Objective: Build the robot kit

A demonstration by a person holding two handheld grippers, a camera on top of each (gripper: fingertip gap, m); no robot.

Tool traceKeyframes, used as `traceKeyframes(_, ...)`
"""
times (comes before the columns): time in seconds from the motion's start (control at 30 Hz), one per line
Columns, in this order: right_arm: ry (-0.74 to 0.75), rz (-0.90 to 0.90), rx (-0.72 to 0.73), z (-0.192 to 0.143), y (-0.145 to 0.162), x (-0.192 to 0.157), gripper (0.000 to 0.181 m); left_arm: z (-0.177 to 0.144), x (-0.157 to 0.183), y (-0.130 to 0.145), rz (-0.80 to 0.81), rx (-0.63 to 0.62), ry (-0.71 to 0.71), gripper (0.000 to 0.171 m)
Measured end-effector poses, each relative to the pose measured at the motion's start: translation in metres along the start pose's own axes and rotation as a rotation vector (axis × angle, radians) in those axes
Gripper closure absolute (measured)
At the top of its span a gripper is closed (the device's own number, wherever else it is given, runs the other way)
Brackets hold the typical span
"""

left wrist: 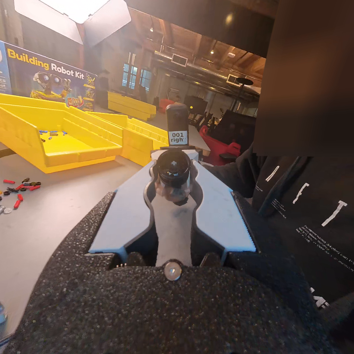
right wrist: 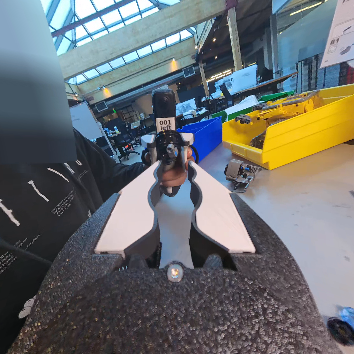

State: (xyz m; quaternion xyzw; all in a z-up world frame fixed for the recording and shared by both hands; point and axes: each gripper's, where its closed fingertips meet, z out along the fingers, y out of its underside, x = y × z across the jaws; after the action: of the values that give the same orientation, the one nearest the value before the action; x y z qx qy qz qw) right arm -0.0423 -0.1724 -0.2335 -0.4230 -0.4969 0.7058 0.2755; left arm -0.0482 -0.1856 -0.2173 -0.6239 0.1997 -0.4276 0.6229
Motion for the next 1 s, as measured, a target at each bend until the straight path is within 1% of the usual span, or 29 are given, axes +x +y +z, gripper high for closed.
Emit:
traceKeyframes(0.1, -0.034, 0.059, -0.03, 0.01, 0.011, -0.008, 0.153, 0.007, 0.006, 0.002, -0.024, 0.023, 0.035, 0.14)
traceKeyframes(0.17, -0.041, 0.061, -0.045, 0.016, 0.017, -0.012, 0.153, 0.012, 0.009, 0.002, -0.033, 0.035, 0.048, 0.14)
traceKeyframes(0.23, -0.07, 0.062, -0.015, 0.017, 0.013, -0.019, 0.161, 0.016, 0.011, 0.009, 0.0, 0.004, 0.048, 0.139)
traceKeyframes(0.33, -0.062, 0.018, 0.004, 0.011, 0.006, -0.019, 0.162, 0.014, 0.013, 0.007, 0.007, 0.009, 0.056, 0.14)
traceKeyframes(0.4, -0.069, 0.013, -0.005, 0.006, 0.003, -0.019, 0.166, 0.012, 0.015, 0.013, 0.02, -0.031, 0.067, 0.14)
traceKeyframes(0.5, -0.054, -0.078, -0.091, 0.002, 0.009, -0.019, 0.166, 0.012, 0.015, 0.025, 0.065, -0.114, 0.053, 0.139)
traceKeyframes(0.57, -0.044, -0.116, -0.141, 0.0, 0.011, -0.021, 0.166, 0.011, 0.016, 0.031, 0.063, -0.162, 0.068, 0.138)
traceKeyframes(0.63, -0.024, -0.163, -0.178, -0.002, 0.013, -0.02, 0.166, 0.011, 0.015, 0.034, 0.026, -0.189, 0.072, 0.129)
traceKeyframes(0.7, -0.027, -0.155, -0.199, -0.003, 0.016, -0.021, 0.166, 0.012, 0.017, 0.036, -0.001, -0.194, 0.087, 0.123)
traceKeyframes(0.8, -0.017, -0.192, -0.249, 0.0, 0.026, -0.022, 0.166, 0.016, 0.023, 0.04, -0.007, -0.206, 0.111, 0.126)
traceKeyframes(0.87, -0.019, -0.196, -0.263, 0.001, 0.029, -0.023, 0.166, 0.016, 0.021, 0.042, 0.005, -0.222, 0.096, 0.138)
traceKeyframes(1.0, -0.007, -0.232, -0.285, 0.002, 0.033, -0.022, 0.166, 0.014, 0.02, 0.045, -0.022, -0.244, 0.102, 0.138)
